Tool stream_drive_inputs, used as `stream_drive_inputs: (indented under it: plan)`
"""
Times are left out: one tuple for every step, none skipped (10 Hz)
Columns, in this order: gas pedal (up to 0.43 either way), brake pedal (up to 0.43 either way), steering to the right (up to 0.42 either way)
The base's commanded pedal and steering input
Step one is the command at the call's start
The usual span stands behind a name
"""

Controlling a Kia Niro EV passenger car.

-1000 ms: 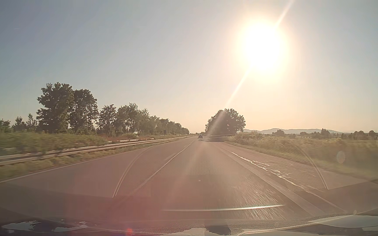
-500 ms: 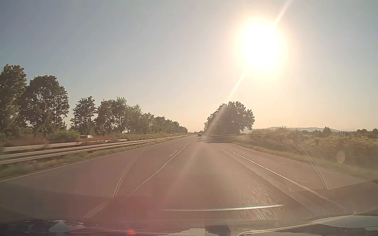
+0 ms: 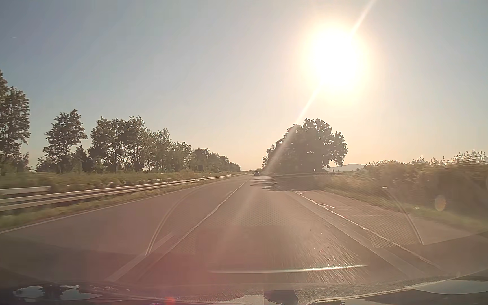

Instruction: Follow the waypoints while adhering to traffic rules and regulations

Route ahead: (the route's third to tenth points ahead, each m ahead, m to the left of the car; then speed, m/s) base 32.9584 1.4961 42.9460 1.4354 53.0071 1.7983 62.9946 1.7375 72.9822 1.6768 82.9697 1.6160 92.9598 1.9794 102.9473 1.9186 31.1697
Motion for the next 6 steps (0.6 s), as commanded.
stream_drive_inputs:
  plan:
    - [0.22,0.0,0.001]
    - [0.228,0.0,0.001]
    - [0.228,0.0,0.001]
    - [0.228,0.0,0.001]
    - [0.228,0.0,0.001]
    - [0.228,0.0,0.001]
